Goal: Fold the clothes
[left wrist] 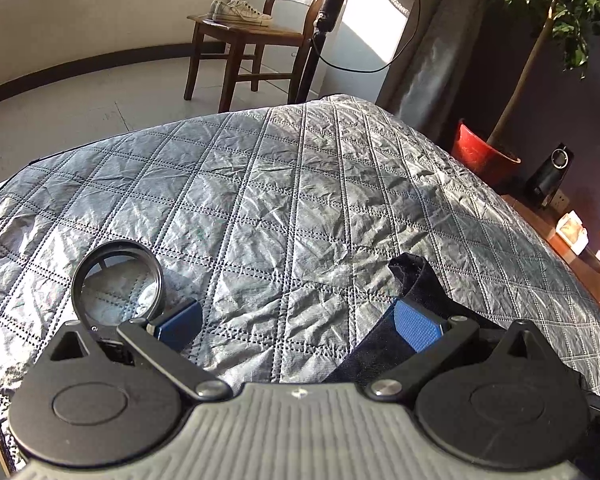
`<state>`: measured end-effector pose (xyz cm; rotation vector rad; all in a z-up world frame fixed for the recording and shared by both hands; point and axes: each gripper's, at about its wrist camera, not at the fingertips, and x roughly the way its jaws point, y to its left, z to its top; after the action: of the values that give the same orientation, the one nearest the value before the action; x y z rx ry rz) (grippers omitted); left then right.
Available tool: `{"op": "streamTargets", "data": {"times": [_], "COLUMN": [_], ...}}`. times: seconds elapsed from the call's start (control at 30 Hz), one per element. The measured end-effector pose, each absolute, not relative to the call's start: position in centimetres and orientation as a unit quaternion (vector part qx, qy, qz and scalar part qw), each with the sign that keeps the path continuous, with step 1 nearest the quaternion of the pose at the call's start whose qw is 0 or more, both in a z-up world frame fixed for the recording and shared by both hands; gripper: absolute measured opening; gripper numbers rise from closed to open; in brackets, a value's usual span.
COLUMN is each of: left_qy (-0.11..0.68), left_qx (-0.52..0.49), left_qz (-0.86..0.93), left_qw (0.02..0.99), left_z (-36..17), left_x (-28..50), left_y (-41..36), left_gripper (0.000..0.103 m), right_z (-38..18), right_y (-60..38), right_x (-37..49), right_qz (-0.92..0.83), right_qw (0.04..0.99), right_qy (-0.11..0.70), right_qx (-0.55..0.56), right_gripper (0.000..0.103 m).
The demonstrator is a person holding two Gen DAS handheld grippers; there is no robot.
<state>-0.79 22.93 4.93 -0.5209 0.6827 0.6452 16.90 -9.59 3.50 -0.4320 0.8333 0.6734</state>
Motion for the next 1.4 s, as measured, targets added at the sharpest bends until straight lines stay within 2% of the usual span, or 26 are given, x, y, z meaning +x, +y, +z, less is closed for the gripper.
{"op": "streamTargets", "data": {"times": [0.03, 0.3, 0.37, 0.47, 0.5, 0.6, 0.7, 0.87, 0.97, 1.13, 1.2, 1.27, 1.33, 1.4], "left_qy": [0.326, 0.326, 0.327, 0.331, 0.331, 0.330, 0.331, 0.329, 0.329, 0.330, 0.331, 0.333, 0.333, 0.333], "left_qx": [-0.247, -0.243, -0.242, -0.239, -0.238, -0.241, -0.246, -0.245, -0.240, -0.224, -0.221, -0.217, -0.212, -0.207], "left_qz": [0.307, 0.302, 0.301, 0.299, 0.299, 0.300, 0.299, 0.297, 0.297, 0.296, 0.297, 0.297, 0.293, 0.289], "left_qw": [0.859, 0.862, 0.862, 0.862, 0.863, 0.862, 0.861, 0.862, 0.864, 0.868, 0.868, 0.869, 0.871, 0.873], "left_z": [4.9, 5.0, 4.9, 4.8, 4.8, 4.8, 4.8, 4.9, 4.9, 5.0, 4.9, 4.8, 4.8, 4.9], "left_x": [-0.8, -0.6, -0.5, -0.4, -0.4, -0.5, -0.5, -0.7, -0.6, -0.2, 0.0, 0.3, 0.4, 0.6], "left_y": [22.9, 22.5, 22.4, 22.1, 22.1, 22.2, 22.5, 22.4, 22.0, 21.1, 20.8, 20.4, 20.0, 19.6], "left_gripper": [0.102, 0.102, 0.102, 0.102, 0.102, 0.102, 0.102, 0.102, 0.102, 0.102, 0.102, 0.102, 0.102, 0.102], "right_z": [3.4, 4.5, 4.6, 3.9, 3.8, 5.3, 6.5, 5.1, 4.3, 3.3, 3.1, 3.3, 3.8, 4.2], "right_y": [-9.5, -10.2, -10.1, -10.1, -10.3, -13.5, -19.9, -32.4, -36.8, -36.9, -36.2, -35.6, -35.3, -35.0], "right_x": [16.9, 16.9, 17.0, 17.7, 17.5, 16.3, 14.4, 12.0, 11.2, 14.0, 14.8, 15.3, 15.4, 15.5], "right_qz": [0.318, 0.299, 0.283, 0.256, 0.249, 0.220, 0.143, 0.029, 0.008, 0.056, 0.077, 0.102, 0.108, 0.114], "right_qw": [0.837, 0.866, 0.877, 0.879, 0.881, 0.906, 0.935, 0.931, 0.924, 0.914, 0.905, 0.900, 0.900, 0.900], "right_qy": [0.396, 0.349, 0.329, 0.333, 0.330, 0.314, 0.305, 0.360, 0.358, 0.378, 0.395, 0.401, 0.401, 0.402], "right_qx": [-0.202, -0.197, -0.208, -0.227, -0.231, -0.177, -0.112, 0.049, 0.135, 0.136, 0.140, 0.138, 0.130, 0.122], "right_gripper": [0.005, 0.006, 0.008, 0.022, 0.030, 0.036, 0.059, 0.062, 0.063, 0.078, 0.078, 0.067, 0.016, 0.016]}}
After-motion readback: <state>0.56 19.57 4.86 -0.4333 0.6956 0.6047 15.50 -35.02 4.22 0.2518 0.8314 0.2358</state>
